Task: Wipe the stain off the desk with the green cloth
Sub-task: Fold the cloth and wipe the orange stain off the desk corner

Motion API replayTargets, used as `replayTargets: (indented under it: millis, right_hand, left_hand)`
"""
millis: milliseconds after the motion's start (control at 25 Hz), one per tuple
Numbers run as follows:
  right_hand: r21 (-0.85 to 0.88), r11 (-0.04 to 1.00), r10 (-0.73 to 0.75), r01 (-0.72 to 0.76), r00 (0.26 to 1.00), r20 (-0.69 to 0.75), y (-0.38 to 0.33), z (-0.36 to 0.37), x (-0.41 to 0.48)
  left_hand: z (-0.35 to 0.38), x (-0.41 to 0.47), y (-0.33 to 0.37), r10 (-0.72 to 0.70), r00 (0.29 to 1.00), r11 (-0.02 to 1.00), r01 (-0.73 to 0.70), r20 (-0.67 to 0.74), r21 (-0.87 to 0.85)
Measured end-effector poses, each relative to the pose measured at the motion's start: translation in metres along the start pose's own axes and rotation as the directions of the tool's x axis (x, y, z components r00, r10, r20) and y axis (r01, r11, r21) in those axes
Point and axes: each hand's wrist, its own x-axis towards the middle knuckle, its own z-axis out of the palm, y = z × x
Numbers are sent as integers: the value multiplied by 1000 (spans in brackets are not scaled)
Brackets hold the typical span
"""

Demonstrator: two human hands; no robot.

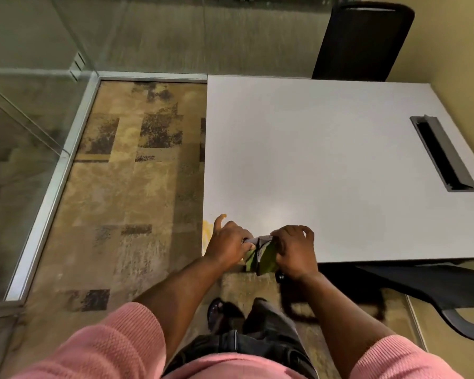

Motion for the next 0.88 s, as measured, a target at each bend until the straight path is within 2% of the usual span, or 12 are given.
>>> replayTargets:
  millis: [240, 360, 520, 720, 880]
  right_hand:
    - [34, 999, 4, -6, 997, 72, 12, 22, 40]
    - [57, 998, -3, -2, 996, 94, 17, 40, 68]
    - [119, 991, -66, 53, 991, 114, 30, 68, 89]
    - [190, 979, -81, 67, 994, 68, 66, 80, 101]
    - [109, 973, -214, 202, 970, 112, 91, 97, 117]
  left_hand:
    - [23, 31, -13, -119, 993, 993, 119, -18, 0]
    - [43, 46, -26, -172, 980, 985, 173, -99, 2]
    - [77, 51, -21, -156, 972, 981, 173, -175, 91]
    - [123, 48, 15, -152, 986, 979, 160, -64, 129]
    - [156, 61, 14, -238, 971, 961, 234, 8, 148]
